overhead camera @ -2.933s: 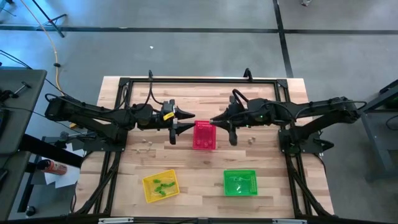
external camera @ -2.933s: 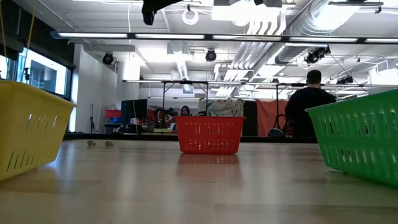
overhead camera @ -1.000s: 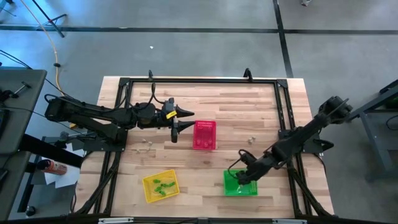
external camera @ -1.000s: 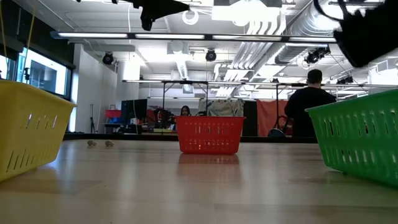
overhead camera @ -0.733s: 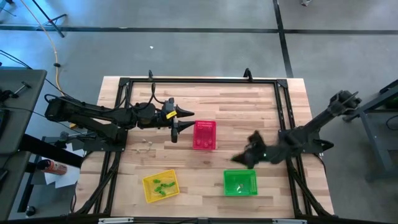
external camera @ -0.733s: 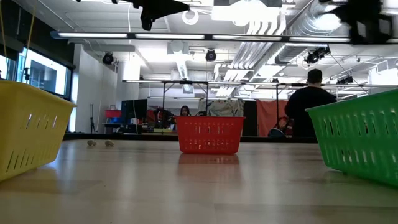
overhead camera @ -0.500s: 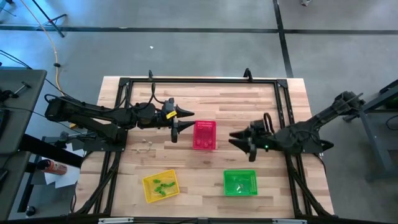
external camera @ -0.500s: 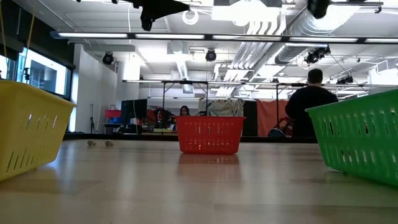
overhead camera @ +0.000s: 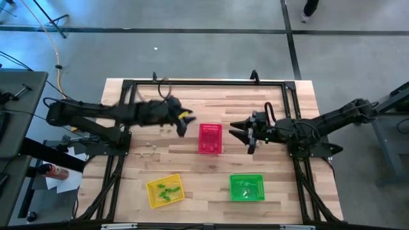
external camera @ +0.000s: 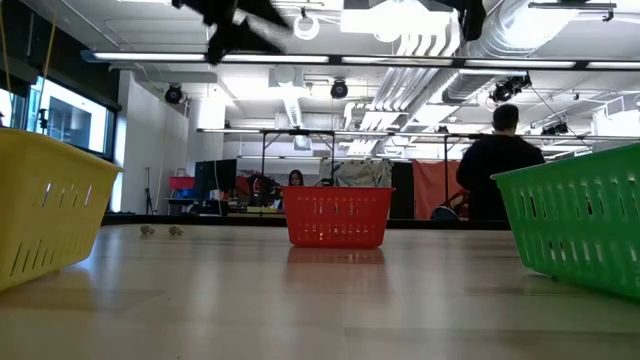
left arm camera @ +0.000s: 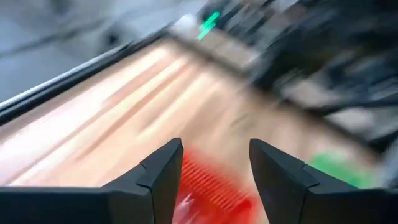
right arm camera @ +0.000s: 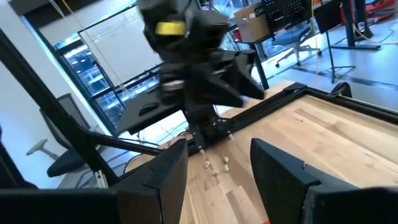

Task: Sort Halloween decoration
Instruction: Put the white skull toy into the green bin

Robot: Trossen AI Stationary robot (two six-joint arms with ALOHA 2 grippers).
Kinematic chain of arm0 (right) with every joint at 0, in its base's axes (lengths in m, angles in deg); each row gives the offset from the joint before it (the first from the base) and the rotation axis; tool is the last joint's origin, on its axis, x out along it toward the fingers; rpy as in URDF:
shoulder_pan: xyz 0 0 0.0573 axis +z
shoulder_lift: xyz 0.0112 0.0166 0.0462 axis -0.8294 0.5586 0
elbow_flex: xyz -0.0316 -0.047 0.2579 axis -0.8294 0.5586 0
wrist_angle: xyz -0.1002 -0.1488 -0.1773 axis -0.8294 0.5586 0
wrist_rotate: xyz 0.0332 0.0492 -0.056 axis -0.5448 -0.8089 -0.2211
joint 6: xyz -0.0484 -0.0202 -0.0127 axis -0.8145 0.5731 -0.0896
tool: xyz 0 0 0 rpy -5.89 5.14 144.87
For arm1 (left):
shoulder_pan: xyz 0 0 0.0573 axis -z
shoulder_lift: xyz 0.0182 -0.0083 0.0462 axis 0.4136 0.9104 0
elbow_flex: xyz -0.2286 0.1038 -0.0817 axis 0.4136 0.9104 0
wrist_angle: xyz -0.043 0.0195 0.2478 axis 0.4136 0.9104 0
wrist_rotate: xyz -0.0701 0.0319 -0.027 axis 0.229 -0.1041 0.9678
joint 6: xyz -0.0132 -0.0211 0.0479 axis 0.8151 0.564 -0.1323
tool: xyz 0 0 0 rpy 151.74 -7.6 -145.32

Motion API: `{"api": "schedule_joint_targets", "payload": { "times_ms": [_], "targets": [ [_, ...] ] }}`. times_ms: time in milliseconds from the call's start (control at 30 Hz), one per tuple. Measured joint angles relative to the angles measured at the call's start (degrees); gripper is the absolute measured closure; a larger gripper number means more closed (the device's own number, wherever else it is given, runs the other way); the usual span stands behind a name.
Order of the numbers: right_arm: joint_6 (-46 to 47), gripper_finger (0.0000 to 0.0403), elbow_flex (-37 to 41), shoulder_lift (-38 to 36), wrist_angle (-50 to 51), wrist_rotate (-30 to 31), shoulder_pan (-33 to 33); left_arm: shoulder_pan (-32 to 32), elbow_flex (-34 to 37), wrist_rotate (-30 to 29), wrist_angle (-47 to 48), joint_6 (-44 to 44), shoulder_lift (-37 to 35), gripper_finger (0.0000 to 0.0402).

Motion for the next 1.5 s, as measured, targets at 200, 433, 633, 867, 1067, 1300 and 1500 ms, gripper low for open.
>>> {"api": "schedule_joint_targets", "payload": {
  "times_ms": [200,433,633,867,1067,1300,1500],
  "targets": [
    [0.38,0.0233,0.00,0.00,0.56,-0.18,-1.98,-11.65,-11.15,0.19,36.37,0.34,4.96,0.0251],
    [2.86,0.0233,0.00,0.00,2.30,0.01,-2.79,-19.80,-11.35,9.54,51.56,-9.52,13.90,0.0268],
    [3.04,0.0233,0.00,0.00,2.51,0.04,-2.79,-19.83,-11.35,11.33,52.79,-19.61,23.85,0.0262],
    [6.88,0.0233,0.00,0.00,2.56,0.04,-2.79,-19.86,-11.31,16.47,52.55,-22.26,32.05,0.0250],
    [6.95,0.0233,0.04,0.00,2.69,0.16,-2.79,-19.39,-11.37,18.28,49.86,-23.00,34.15,0.0243],
    [8.00,0.0233,0.06,0.00,2.82,0.87,-2.79,-19.36,-7.55,17.75,46.90,-23.25,34.33,0.0242],
    [8.02,0.0233,0.07,0.00,2.95,2.27,-2.79,-19.05,-3.72,17.62,40.52,-22.78,34.04,0.0242]
  ]
}}
